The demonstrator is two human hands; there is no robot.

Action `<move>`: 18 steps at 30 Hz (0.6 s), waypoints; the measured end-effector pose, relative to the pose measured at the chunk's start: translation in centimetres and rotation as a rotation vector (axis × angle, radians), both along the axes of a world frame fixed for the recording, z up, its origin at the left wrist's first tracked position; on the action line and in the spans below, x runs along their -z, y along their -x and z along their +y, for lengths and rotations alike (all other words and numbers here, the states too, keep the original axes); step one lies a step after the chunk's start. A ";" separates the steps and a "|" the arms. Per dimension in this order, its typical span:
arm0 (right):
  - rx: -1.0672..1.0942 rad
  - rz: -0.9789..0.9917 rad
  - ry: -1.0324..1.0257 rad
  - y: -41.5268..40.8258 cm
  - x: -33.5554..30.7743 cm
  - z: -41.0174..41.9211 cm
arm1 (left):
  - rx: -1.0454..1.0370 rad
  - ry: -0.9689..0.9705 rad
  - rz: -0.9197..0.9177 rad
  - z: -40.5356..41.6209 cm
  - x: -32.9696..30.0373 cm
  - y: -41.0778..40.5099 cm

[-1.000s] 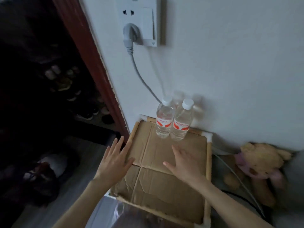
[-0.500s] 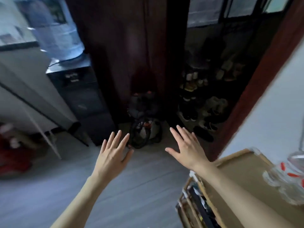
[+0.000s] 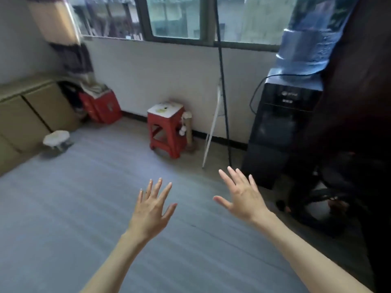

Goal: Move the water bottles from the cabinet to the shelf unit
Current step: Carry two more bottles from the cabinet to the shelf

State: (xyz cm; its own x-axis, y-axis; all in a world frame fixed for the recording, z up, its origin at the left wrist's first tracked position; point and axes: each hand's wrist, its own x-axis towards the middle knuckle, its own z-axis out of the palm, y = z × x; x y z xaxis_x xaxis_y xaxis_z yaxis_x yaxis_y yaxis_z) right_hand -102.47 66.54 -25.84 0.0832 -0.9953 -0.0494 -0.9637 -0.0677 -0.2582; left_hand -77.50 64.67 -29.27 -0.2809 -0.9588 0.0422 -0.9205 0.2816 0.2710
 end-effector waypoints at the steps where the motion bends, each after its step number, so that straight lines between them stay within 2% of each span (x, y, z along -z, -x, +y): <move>1: -0.046 -0.012 0.005 -2.8 0.0 -1.8 | -0.047 0.012 0.001 -0.7 -0.2 -2.6; 4: -0.205 -0.008 0.001 -11.2 0.1 -6.9 | -0.218 0.044 0.007 -2.2 -0.4 -10.5; 12: -0.486 -0.014 -0.002 -26.2 1.1 -18.6 | -0.529 0.038 0.027 -5.8 0.9 -24.1; 18: -0.672 -0.014 0.040 -37.6 0.8 -30.8 | -0.756 0.087 0.018 -13.4 0.3 -34.7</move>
State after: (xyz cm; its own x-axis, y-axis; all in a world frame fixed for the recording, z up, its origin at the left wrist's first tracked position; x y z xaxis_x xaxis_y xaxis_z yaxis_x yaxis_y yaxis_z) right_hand -64.88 35.76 -26.69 0.6859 -0.7277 -0.0082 -0.7049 -0.6616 -0.2557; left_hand -42.76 51.24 -29.56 0.4528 -0.8828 0.1249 -0.8669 -0.4032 0.2933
